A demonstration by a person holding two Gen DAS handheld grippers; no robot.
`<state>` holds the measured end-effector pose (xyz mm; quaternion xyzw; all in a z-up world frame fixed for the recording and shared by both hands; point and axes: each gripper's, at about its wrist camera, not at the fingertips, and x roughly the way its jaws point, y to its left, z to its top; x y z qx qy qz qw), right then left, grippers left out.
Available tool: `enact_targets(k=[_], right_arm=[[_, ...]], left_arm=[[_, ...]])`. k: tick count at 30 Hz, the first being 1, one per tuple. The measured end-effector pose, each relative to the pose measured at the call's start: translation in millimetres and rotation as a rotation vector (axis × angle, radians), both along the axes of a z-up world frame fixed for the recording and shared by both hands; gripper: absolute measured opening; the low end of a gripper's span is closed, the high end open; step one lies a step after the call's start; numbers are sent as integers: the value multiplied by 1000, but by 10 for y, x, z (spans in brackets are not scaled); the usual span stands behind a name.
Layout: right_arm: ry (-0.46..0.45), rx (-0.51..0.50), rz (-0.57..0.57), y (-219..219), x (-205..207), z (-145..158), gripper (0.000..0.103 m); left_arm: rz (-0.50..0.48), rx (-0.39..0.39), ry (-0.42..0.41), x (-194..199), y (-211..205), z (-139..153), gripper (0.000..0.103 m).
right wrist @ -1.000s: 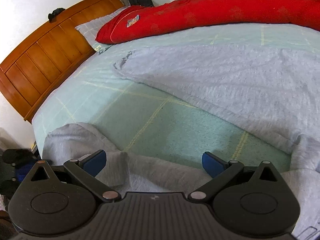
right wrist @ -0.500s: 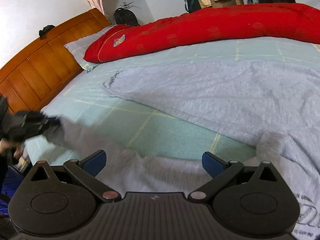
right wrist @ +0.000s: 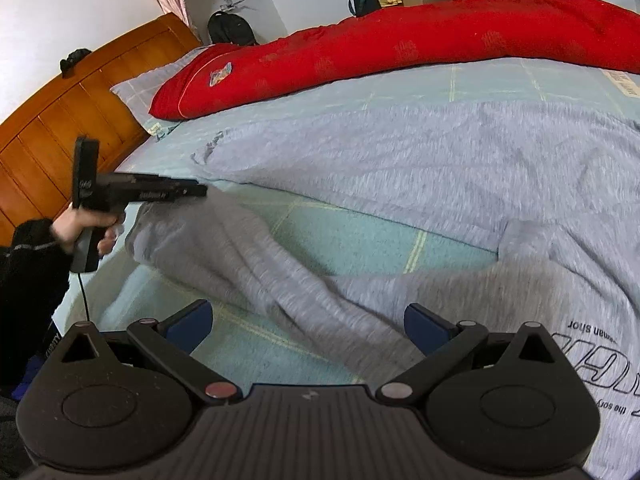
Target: Fold clothes
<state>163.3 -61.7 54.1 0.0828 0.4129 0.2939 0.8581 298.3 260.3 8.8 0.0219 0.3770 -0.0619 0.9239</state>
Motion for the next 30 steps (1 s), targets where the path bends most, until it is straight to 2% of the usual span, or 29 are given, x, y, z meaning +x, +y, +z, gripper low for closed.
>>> enact_targets(k=[5, 9, 12, 14, 16, 19, 21, 27, 28, 30], right_arm=[[-3, -31, 34, 23, -51, 1, 103], [-3, -41, 48, 22, -54, -1, 103], [-4, -28, 63, 31, -26, -16, 103], [-9, -14, 79, 53, 4, -34, 103], [-22, -2, 96, 86, 50, -50, 103], [-50, 15, 124, 150, 123, -52, 102], [-54, 6, 148, 204, 166, -50, 97], [-80, -149, 189, 255, -24, -36, 92], [-85, -181, 182, 228, -80, -34, 91], [-95, -248, 151, 150, -196, -26, 89]], left_arm=[[38, -30, -38, -180, 187, 213, 51], [49, -45, -36, -458, 342, 331, 55], [73, -42, -5, -670, 440, 310, 56], [109, -36, 7, -786, 515, 257, 63], [145, -83, 13, -845, 628, 180, 65], [195, -189, 21, -836, 797, 31, 65], [220, -256, 24, -783, 873, -73, 65], [189, -324, 6, -550, 885, -268, 65], [179, -332, 6, -510, 875, -288, 63], [148, -327, 2, -486, 816, -307, 52]])
